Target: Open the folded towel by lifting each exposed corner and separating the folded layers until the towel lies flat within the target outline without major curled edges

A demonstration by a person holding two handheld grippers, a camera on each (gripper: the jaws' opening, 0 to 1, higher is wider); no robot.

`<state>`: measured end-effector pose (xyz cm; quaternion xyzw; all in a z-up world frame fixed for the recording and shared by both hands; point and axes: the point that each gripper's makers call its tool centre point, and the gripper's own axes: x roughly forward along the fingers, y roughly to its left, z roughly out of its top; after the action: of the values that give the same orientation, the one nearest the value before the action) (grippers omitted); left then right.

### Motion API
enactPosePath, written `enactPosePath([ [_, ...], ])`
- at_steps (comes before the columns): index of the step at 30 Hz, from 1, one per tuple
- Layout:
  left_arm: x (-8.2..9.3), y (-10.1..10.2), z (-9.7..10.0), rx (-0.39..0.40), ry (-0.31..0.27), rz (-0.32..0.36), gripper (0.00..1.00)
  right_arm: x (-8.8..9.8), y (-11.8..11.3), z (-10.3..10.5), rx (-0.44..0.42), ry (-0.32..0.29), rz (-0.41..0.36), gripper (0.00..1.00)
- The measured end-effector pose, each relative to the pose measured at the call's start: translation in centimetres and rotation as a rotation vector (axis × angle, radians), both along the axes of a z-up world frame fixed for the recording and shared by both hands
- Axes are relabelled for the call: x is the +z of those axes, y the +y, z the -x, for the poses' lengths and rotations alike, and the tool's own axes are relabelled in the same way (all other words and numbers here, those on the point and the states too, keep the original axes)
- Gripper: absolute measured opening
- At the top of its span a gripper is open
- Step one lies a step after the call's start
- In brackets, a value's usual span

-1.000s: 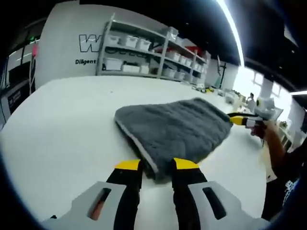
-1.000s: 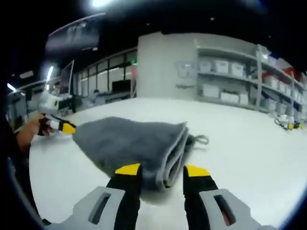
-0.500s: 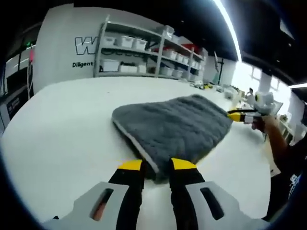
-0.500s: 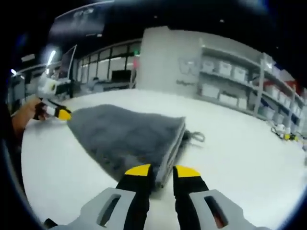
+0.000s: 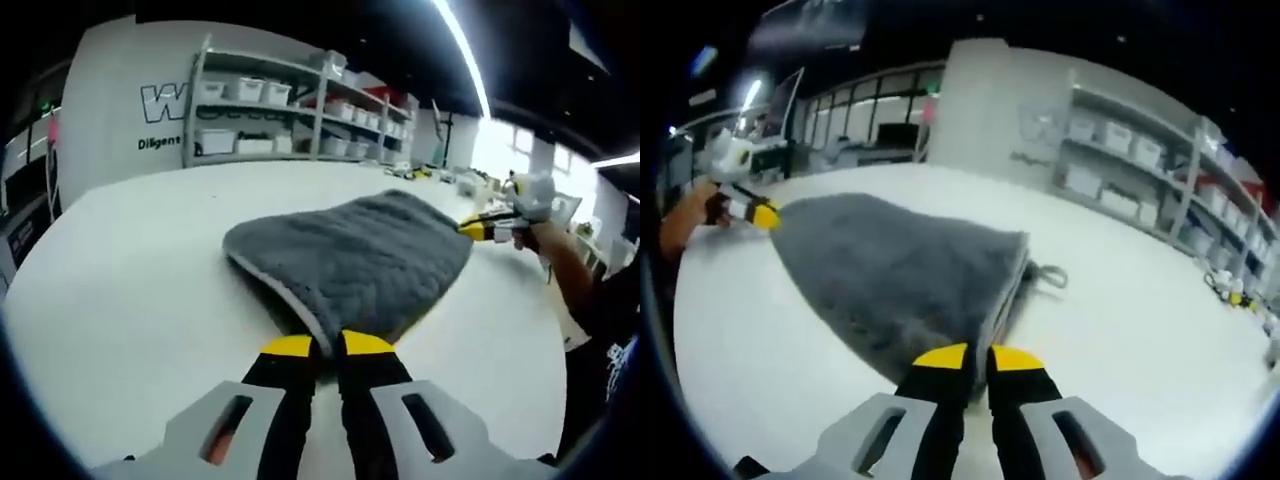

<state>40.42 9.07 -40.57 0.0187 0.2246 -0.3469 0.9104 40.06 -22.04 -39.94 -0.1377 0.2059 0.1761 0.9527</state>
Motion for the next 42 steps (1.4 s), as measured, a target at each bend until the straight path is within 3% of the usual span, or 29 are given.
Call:
enactPosePath([
  [3, 0.0, -0.2, 0.3, -0.027, 0.000, 0.003, 0.07, -0.1, -0.2, -0.2, 0.000, 0.001, 0.003, 0.00],
  [5, 0.1, -0.2, 0.3, -0.073, -0.060, -0.032, 0.07, -0.4, -0.1, -0.3, 0.008, 0.006, 0.008, 0.00],
  [8, 0.1, -0.2, 0.4, -0.070, -0.050, -0.022, 0.07, -0.5, 0.1, -0.3, 0.038, -0.010, 0.043, 0.00],
  [13, 0.5, -0.3, 0.7, -0.075, -0.061, -0.021, 0.05, -0.5, 0.0, -0.4, 0.054, 0.009, 0.032, 0.00],
  [20, 0.5, -0.6, 1.3, -0.096, -0.088, -0.071, 0.03, -0.5, -0.2, -1.1, 0.103, 0.056, 0.040, 0.00],
  [25, -0.1, -1.5, 3.0, -0.174, -0.053, -0.102, 0.02, -0.7, -0.4, -2.0, 0.108, 0.081, 0.101, 0.00],
  [34, -0.1, -2.2, 4.8, -0.232, -0.039, -0.122, 0.02, -1.1, -0.2, -3.3, 0.144, 0.128, 0.255, 0.00],
  [42, -0.1, -3.2, 6.4, -0.277, -0.043, -0.145, 0.02, -1.2, -0.2, -5.1, 0.172, 0.183, 0.284, 0.00],
])
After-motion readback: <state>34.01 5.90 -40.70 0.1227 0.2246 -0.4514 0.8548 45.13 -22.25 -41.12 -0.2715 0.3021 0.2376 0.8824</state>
